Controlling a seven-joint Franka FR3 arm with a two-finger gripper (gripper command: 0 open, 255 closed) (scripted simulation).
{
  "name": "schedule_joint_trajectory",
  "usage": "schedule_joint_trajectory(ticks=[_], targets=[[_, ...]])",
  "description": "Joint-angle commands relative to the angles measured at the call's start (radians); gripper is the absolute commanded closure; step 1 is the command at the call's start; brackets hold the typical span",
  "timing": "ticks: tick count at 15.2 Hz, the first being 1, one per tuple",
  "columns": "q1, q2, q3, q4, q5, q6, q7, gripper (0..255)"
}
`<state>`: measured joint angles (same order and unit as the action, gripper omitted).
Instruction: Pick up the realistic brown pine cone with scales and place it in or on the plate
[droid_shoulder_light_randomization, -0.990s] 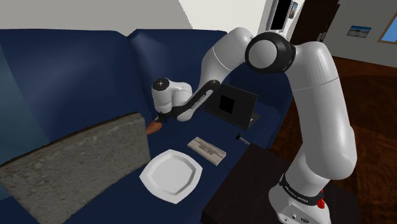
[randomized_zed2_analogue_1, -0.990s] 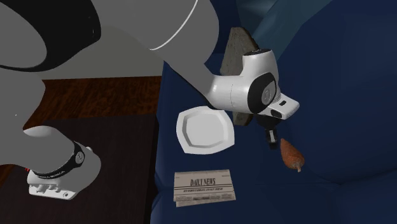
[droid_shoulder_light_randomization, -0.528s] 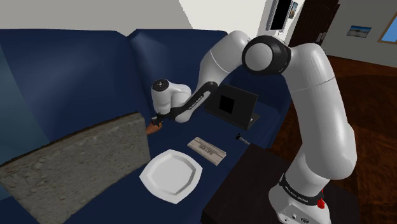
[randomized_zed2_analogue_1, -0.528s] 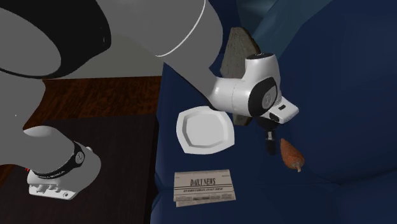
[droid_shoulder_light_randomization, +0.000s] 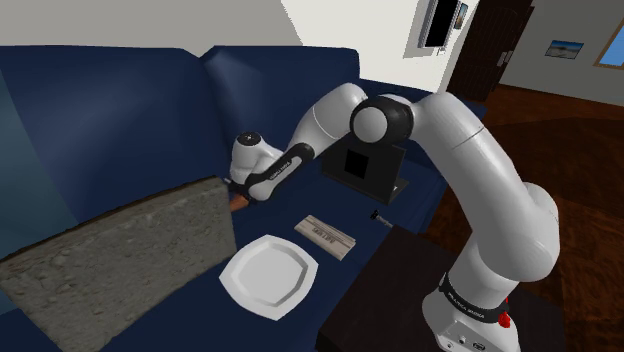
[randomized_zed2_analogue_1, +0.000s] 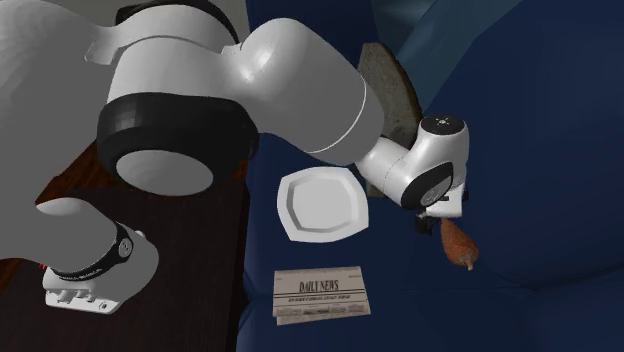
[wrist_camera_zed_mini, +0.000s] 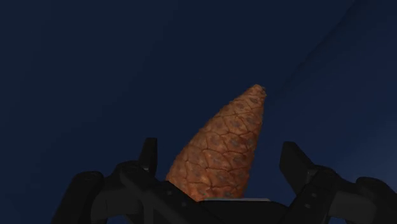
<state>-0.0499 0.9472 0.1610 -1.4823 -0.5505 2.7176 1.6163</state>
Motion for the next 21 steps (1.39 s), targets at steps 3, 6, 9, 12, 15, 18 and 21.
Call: schedule_joint_trajectory(ticks=[3, 6, 9, 12, 15, 18, 21], targets=[[0.000, 0.106, 0.007, 0.128, 0.080, 0.028, 0.110, 0], [0.004, 0.159, 0.006, 0.188, 0.083, 0.022, 0.101, 0], [0.008, 0.207, 0.006, 0.243, 0.086, 0.015, 0.092, 0], [0.008, 0.207, 0.006, 0.243, 0.086, 0.015, 0.092, 0], [0.008, 0.207, 0.006, 0.243, 0.086, 0.015, 0.092, 0], [0.008, 0.207, 0.006, 0.243, 0.086, 0.015, 0.092, 255], [0.008, 0.207, 0.006, 0.244, 0.087, 0.015, 0.092, 255]])
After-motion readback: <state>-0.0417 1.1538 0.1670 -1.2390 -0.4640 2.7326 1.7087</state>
